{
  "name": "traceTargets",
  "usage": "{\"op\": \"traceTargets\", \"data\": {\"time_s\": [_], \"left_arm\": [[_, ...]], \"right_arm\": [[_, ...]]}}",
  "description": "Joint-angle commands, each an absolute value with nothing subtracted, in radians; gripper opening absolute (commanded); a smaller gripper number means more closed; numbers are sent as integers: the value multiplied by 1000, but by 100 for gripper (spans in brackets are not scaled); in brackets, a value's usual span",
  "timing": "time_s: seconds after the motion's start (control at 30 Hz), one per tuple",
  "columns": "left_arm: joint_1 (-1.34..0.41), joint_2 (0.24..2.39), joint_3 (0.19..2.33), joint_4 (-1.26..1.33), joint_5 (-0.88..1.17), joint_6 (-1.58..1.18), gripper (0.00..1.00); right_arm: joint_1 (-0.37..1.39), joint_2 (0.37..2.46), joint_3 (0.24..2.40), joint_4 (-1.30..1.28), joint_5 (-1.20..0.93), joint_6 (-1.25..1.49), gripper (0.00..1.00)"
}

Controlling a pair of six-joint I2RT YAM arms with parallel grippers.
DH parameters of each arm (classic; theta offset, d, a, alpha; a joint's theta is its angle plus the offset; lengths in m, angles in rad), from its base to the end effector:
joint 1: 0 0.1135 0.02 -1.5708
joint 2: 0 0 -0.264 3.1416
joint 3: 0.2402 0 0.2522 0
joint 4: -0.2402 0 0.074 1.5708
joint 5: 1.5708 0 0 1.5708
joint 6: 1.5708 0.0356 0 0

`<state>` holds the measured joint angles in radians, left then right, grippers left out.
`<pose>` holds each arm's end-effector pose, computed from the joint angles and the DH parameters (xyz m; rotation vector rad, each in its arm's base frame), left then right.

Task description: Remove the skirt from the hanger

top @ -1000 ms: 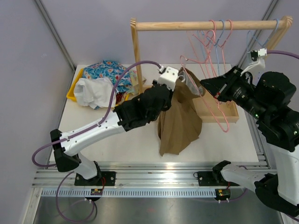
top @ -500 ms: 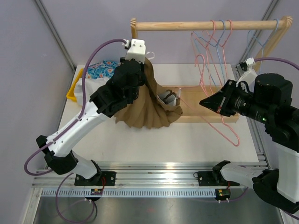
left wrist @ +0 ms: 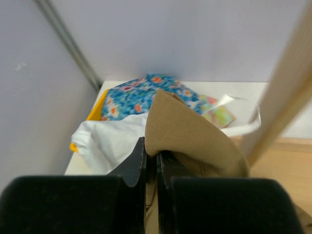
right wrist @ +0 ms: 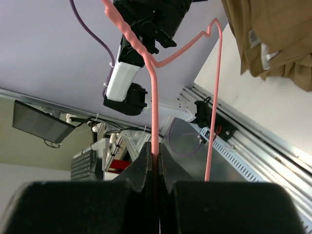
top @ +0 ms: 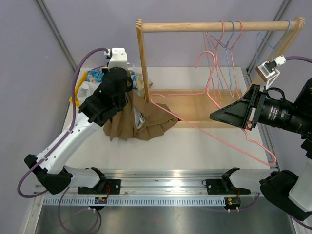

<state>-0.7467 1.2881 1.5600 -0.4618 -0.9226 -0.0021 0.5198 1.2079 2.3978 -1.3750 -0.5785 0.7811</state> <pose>0.2101 -0.1558 0.4726 -0.0293 1.6910 0.2511 0.0456 0.0485 0.5909 -0.2186 1.9514 1.4097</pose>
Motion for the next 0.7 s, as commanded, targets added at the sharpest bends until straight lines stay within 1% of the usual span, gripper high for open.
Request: {"op": "traceTargets", "data": {"time_s": [0.0,0.07,0.1,0.2,0.27,0.3,0.33,0.37,0.43,0.5,0.63,0.67], "left_arm": [[-632,1209,1578,-411,-937,-52,0],[-608,1197,1597,-402,-902,-42,0],[-597,1203,1623,-403,-897,-29,0],[-546,1268,1777,-428,-888,76,0],[-516,1344,1928,-446,-858,112,0],[-468,1376,1994,-474,-839,110,0],[-444,1423,2082,-507,-790,106,0],[-424,1510,2246,-572,-770,107,0],[-393,1616,2426,-616,-736,146,0],[-388,1626,2366,-513,-738,193,0],[-364,1703,2346,-610,-718,118,0],[-357,1707,2274,-618,-710,97,0]], "right_arm": [[520,1240,2439,-1520,-554,704,0],[518,1224,2404,-1529,-482,686,0],[518,1200,2348,-1517,-463,680,0],[520,1160,2240,-1445,-416,677,0],[520,1149,2200,-1410,-381,669,0],[519,1140,2166,-1399,-367,663,0],[518,1135,2151,-1378,-347,661,0],[518,1128,2134,-1367,-339,655,0],[518,1120,2089,-1338,-324,655,0],[518,1112,2057,-1324,-318,652,0],[520,1094,2013,-1295,-287,644,0],[520,1086,2007,-1293,-282,638,0]]}}
